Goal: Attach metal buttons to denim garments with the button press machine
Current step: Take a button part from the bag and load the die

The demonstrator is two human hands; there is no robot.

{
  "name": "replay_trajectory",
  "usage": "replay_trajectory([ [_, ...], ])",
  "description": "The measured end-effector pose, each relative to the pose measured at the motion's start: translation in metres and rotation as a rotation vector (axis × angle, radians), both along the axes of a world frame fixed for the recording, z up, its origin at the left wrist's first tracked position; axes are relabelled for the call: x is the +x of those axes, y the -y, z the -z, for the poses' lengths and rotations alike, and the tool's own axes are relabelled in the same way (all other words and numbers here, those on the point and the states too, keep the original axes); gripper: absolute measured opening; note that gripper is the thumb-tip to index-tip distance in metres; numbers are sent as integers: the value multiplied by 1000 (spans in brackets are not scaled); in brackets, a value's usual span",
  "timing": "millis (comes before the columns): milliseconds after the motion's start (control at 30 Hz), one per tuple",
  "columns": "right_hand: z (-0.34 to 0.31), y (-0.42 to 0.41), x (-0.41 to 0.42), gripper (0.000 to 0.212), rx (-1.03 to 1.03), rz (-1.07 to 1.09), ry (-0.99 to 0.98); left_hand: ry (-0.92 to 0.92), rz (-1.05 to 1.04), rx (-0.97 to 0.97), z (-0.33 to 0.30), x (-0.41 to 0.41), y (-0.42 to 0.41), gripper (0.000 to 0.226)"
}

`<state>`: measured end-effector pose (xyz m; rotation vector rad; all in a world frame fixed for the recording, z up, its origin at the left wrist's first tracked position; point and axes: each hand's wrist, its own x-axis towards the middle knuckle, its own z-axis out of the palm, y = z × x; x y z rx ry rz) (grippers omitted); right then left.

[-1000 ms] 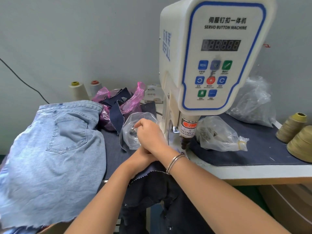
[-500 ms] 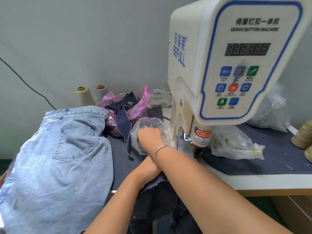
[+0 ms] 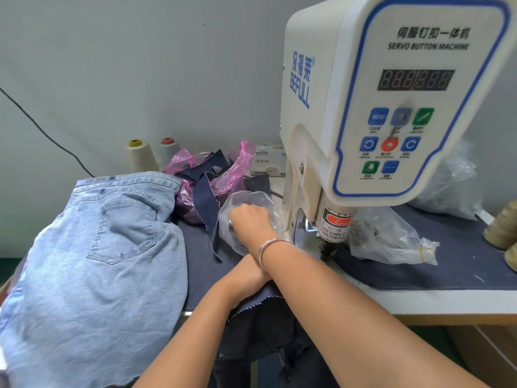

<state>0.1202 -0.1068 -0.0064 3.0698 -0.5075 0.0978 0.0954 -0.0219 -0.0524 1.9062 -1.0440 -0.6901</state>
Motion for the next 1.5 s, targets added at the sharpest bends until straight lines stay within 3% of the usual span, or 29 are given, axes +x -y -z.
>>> replay_trajectory([
  [233, -1, 1, -6, 35, -5, -16, 21, -21, 19, -42, -8, -6, -3, 31],
  [433, 3, 2, -6, 47, -10, -10, 32, -52, 15, -59, -7, -6, -3, 29],
  [700, 10, 2, -8, 34, 59, 62, 122, -56, 67, -135, -10, -6, -4, 30],
  [867, 3, -4, -26, 23, 228, 115, 247, -75, 53, -155, -7, -3, -5, 36],
  [967, -2, -14, -59, 17, 283, -1, 425, -52, 30, -105, -4, -3, -6, 30],
  [1067, 2, -33, -116, 5, 549, -94, 662, -9, 10, -59, -5, -6, -11, 26],
  [1167, 9, -36, -174, 6, 822, 8, 812, -213, 101, -69, -9, -8, -9, 15],
  [1267, 16, -15, -205, 10, 1053, 193, 915, -220, 73, -37, -5, -3, -6, 39],
  [1400, 22, 16, -212, 16, 1178, 389, 907, -212, 69, -26, -2, -3, -6, 45],
  [1500, 21, 26, -211, 15, 1149, 330, 835, -215, 60, -27, -3, -4, -5, 41],
])
